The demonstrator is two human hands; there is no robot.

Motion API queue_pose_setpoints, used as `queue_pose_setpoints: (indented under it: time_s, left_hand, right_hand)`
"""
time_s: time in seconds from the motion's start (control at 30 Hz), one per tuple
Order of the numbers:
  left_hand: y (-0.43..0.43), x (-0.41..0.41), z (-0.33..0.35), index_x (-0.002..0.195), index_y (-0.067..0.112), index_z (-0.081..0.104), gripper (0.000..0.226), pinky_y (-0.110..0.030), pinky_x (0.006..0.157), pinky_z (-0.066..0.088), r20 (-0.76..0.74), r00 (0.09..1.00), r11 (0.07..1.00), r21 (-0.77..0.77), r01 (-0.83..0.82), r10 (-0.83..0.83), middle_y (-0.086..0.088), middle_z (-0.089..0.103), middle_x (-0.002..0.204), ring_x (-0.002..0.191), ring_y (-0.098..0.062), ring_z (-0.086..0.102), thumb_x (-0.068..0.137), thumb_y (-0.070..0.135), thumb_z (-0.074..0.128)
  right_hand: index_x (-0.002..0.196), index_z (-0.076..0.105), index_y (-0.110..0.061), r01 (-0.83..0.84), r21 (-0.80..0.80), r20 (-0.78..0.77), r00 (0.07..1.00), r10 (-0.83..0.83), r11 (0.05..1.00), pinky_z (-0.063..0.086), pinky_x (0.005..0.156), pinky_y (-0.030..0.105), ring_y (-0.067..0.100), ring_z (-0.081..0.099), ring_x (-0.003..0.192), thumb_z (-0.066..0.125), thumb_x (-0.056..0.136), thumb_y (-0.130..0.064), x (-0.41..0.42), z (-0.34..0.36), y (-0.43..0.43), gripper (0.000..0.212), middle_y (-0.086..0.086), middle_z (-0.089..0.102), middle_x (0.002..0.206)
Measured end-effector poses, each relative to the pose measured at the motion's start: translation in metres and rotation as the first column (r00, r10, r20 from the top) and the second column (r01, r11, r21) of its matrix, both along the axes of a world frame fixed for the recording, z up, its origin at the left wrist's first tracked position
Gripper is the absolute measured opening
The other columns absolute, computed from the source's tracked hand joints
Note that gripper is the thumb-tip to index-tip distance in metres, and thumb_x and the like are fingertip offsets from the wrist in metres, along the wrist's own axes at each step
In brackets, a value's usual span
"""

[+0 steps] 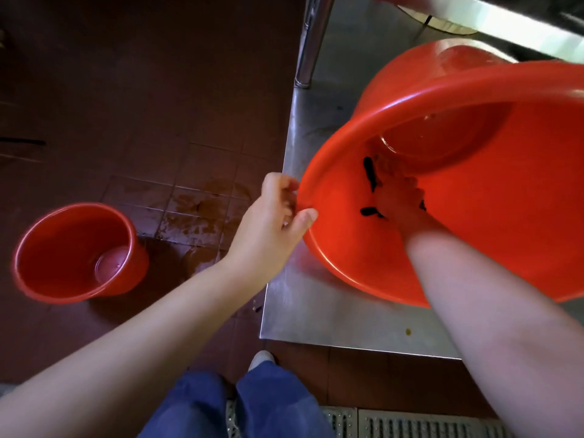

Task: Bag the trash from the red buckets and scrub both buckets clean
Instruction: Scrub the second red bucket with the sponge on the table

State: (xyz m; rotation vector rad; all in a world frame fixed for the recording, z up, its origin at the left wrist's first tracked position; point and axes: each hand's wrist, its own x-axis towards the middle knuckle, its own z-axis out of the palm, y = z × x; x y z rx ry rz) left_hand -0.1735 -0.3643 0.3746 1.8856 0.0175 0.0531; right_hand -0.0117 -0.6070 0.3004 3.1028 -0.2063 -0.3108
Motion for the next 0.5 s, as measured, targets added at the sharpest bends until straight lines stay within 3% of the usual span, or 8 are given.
queue_pose_setpoints:
  time_s: [0.1, 0.17, 0.27, 0.33, 0.5]
  left_hand:
    - [-0.006, -0.009, -0.026, 0.114, 0.019, 0.039, 0.033, -0.035, 0.086, 0.053, -0.191, 0.976, 0.992, -0.08, 0.095, -0.109, 0.004, 0.064, 0.101, 0.088, -0.003, 0.064, 0.09, 0.021, 0.06]
    - [-0.011, -0.013, -0.037, 0.122, 0.02, 0.035, 0.034, -0.044, 0.09, 0.05, -0.26, 0.948, 0.983, -0.027, 0.184, -0.185, 0.0, 0.065, 0.105, 0.098, -0.014, 0.063, 0.094, 0.026, 0.053]
    - [-0.016, -0.013, -0.036, 0.12, 0.033, 0.03, 0.032, -0.046, 0.09, 0.048, -0.254, 0.952, 0.985, -0.016, 0.171, -0.17, -0.001, 0.064, 0.105, 0.1, -0.022, 0.062, 0.094, 0.032, 0.049]
    - [-0.017, -0.01, -0.03, 0.122, 0.031, 0.032, 0.034, -0.045, 0.089, 0.048, -0.234, 0.963, 0.99, 0.021, 0.143, -0.134, -0.004, 0.063, 0.105, 0.099, -0.025, 0.061, 0.094, 0.03, 0.051]
    - [-0.016, -0.005, -0.01, 0.123, 0.02, 0.035, 0.034, -0.041, 0.086, 0.046, -0.24, 0.965, 0.985, 0.106, 0.138, -0.109, -0.006, 0.061, 0.11, 0.104, -0.029, 0.057, 0.094, 0.03, 0.05]
  right_hand:
    - [0.149, 0.005, -0.042, 0.088, 0.028, -0.049, 0.995, -0.086, 0.996, 0.028, 0.102, 0.048, 0.038, 0.026, 0.135, 0.05, 0.096, -0.025, 0.002, 0.005, 0.008, 0.071, -0.005, 0.004, 0.159]
    - [0.148, 0.006, -0.044, 0.076, 0.096, -0.04, 0.997, -0.072, 0.992, 0.028, 0.102, 0.046, 0.036, 0.026, 0.136, 0.049, 0.096, -0.025, -0.007, 0.008, 0.016, 0.07, -0.008, 0.002, 0.16]
    - [0.148, 0.014, -0.042, -0.008, 0.319, 0.07, 0.997, -0.015, 0.948, 0.03, 0.105, 0.041, 0.027, 0.03, 0.137, 0.033, 0.091, -0.027, -0.048, 0.009, 0.04, 0.062, -0.01, 0.007, 0.159]
    - [0.146, 0.019, -0.043, -0.037, 0.451, 0.162, 0.986, -0.041, 0.892, 0.03, 0.105, 0.04, 0.025, 0.032, 0.135, 0.028, 0.08, -0.03, -0.094, 0.015, 0.063, 0.068, -0.011, 0.014, 0.158]
    - [0.144, 0.027, -0.045, -0.124, 0.485, 0.232, 0.973, 0.009, 0.866, 0.024, 0.102, 0.035, 0.024, 0.035, 0.125, 0.034, 0.081, -0.027, -0.161, 0.025, 0.071, 0.065, -0.011, 0.02, 0.156]
